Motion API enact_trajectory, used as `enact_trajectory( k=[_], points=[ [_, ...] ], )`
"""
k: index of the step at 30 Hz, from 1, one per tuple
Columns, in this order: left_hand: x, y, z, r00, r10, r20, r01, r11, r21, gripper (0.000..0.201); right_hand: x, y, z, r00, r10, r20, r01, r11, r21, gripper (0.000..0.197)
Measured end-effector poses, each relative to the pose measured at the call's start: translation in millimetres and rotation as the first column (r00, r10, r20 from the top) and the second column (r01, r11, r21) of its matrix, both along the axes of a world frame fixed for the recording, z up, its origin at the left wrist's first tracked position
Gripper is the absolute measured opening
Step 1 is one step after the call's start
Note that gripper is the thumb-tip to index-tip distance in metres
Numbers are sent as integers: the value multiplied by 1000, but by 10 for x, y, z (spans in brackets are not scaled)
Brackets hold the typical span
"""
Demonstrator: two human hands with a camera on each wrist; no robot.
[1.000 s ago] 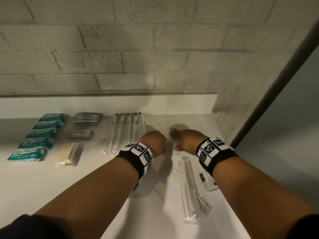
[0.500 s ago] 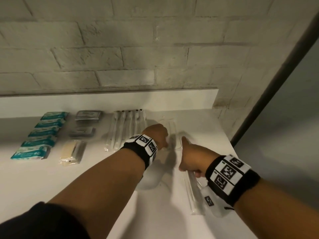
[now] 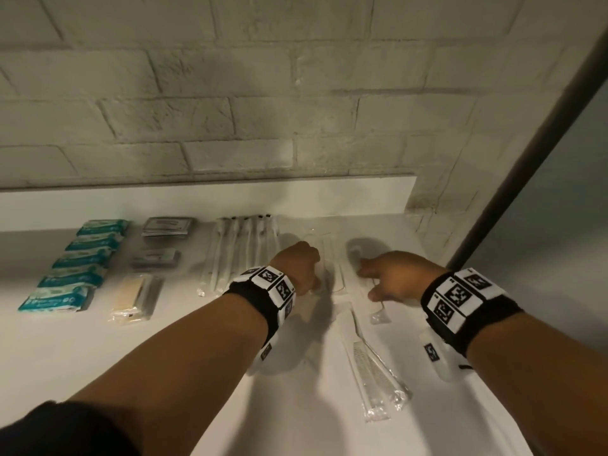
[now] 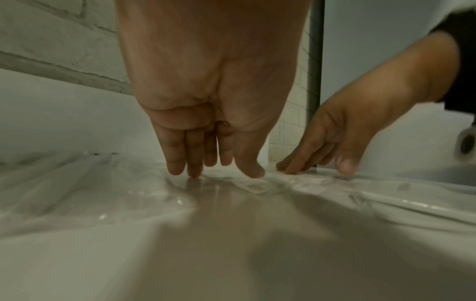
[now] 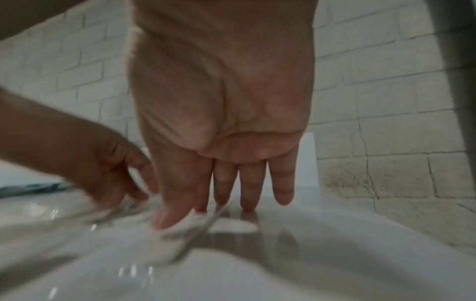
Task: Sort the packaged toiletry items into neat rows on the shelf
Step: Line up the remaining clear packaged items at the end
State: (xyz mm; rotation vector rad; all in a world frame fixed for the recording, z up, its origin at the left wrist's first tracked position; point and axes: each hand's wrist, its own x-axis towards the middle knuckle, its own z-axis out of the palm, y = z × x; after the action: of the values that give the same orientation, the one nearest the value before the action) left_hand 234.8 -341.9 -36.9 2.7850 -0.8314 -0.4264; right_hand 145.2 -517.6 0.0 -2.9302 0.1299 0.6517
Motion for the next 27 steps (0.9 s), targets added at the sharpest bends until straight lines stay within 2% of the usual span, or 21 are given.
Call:
enact_trajectory(
  k=[3, 7, 9, 13, 19, 21, 23, 24, 25, 27],
  points=[
    [4, -68, 0, 994, -34, 102, 39, 998, -49, 49, 21, -15, -56, 1000, 8, 14, -8, 1000, -11, 64],
    [-43, -254, 2, 978, -147, 150, 123, 979, 161, 48, 108, -51, -164, 999, -50, 4, 49, 997, 54, 64],
    [-64, -319, -18, 975, -163, 152, 128, 968, 218, 49, 156, -67, -201, 996, -83, -12, 84, 991, 102, 62],
    [-72, -368, -58, 973, -152, 175, 114, 971, 209, 48, 233, -89, -244, 997, -79, 5, 79, 996, 45, 64],
    [-65, -334, -66, 985, -107, 132, 86, 983, 160, 45, 262, -71, -267, 996, -76, 50, 72, 994, 80, 60],
    [-55, -317, -54, 990, -88, 111, 72, 988, 137, 44, 211, -46, -208, 981, -140, 136, 105, 966, 237, 51],
    [-46, -311, -31, 991, -86, 99, 72, 989, 131, 43, 119, 29, -106, 935, -201, 291, 149, 970, 191, 44],
    [-43, -318, -15, 992, -88, 92, 75, 988, 134, 40, 53, 90, -74, 931, -197, 309, 155, 976, 156, 41],
    [-44, -325, -2, 992, -89, 89, 76, 987, 143, 36, -37, 185, -37, 949, -153, 277, 120, 984, 133, 40],
    [-49, -345, 14, 993, -85, 83, 70, 982, 175, 29, -159, 409, -72, 988, -101, 121, 82, 985, 153, 48]
  ],
)
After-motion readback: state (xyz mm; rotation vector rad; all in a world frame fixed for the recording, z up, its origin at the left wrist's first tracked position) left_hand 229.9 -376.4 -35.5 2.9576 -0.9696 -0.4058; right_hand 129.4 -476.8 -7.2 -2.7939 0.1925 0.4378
